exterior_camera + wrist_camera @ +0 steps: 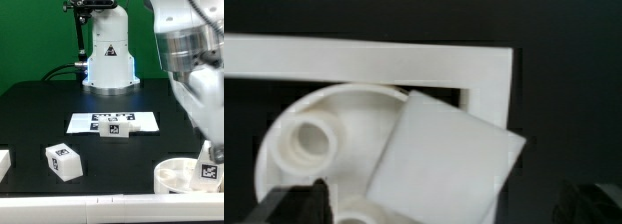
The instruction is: Assemble stool
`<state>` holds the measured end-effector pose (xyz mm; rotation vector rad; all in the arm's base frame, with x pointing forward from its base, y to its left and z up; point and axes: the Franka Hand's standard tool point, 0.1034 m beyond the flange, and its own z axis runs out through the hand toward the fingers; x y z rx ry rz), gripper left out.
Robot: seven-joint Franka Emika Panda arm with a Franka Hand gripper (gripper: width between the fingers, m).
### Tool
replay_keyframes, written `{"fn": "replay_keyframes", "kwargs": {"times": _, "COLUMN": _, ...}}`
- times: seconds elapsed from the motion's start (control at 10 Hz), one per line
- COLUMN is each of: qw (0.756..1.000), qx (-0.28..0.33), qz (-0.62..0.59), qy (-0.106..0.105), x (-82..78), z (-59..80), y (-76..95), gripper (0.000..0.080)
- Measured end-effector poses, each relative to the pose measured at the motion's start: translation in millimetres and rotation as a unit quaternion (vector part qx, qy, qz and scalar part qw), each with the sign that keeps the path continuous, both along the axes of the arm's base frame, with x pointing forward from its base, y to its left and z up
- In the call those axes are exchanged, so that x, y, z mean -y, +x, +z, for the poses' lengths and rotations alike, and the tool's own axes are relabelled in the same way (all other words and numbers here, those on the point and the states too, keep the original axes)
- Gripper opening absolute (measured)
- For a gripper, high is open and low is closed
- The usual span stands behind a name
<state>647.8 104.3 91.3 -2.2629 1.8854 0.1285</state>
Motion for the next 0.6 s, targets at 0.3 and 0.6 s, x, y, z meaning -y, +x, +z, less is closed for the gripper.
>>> {"fn": "replay_keyframes", "kwargs": {"times": 0.3, "qw": 0.994, "qx": 0.014, "qz": 0.111, "qy": -0.007, "x": -2.5, "z": -1.2, "y": -3.6, "gripper": 0.0649}}
{"fn": "replay_keyframes", "kwargs": {"times": 0.6, "qw": 0.921, "qx": 0.064, "qz": 0.38, "qy": -0.056, "x": -7.0, "z": 0.3, "y": -2.2, "gripper": 0.0649}}
